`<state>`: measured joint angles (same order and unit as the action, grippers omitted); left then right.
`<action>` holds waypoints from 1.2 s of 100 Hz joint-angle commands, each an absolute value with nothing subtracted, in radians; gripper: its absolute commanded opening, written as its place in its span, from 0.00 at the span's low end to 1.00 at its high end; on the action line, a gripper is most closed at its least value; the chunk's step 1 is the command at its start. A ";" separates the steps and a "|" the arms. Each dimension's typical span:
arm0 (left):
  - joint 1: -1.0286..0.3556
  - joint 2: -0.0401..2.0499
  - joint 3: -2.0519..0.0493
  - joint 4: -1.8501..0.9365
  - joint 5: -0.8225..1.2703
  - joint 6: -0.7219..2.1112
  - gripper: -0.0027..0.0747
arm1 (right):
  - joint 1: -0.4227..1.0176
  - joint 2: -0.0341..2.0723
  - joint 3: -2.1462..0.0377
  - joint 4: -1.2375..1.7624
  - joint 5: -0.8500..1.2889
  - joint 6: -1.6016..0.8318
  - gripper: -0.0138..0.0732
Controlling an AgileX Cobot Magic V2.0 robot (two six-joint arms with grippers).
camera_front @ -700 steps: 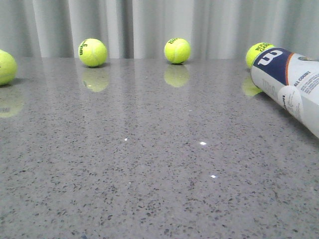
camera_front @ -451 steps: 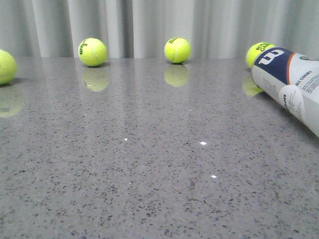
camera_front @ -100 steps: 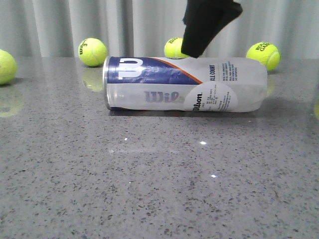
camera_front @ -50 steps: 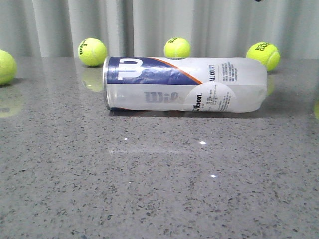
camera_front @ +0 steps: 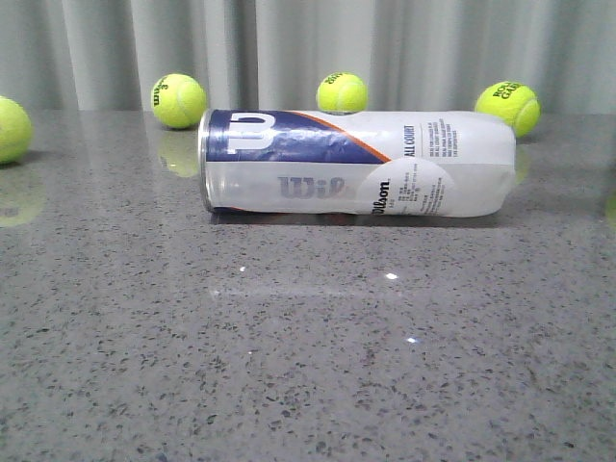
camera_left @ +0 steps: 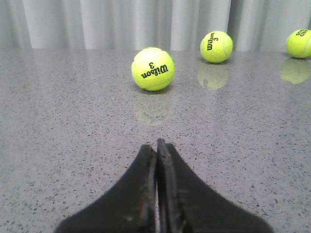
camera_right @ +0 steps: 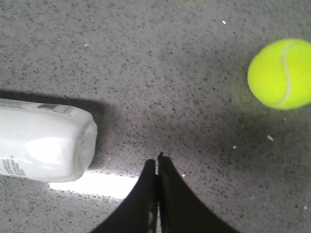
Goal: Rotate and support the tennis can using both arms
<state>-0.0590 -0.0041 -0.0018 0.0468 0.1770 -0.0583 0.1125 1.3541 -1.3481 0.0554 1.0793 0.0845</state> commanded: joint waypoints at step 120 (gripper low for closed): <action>-0.065 -0.045 -0.019 0.049 0.043 -0.059 0.01 | 0.044 0.236 -0.486 0.067 0.436 0.014 0.08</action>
<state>-0.0590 -0.0041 -0.0018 0.0468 0.1158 -0.0583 0.0507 0.2423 -0.4625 0.0639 0.4913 0.0287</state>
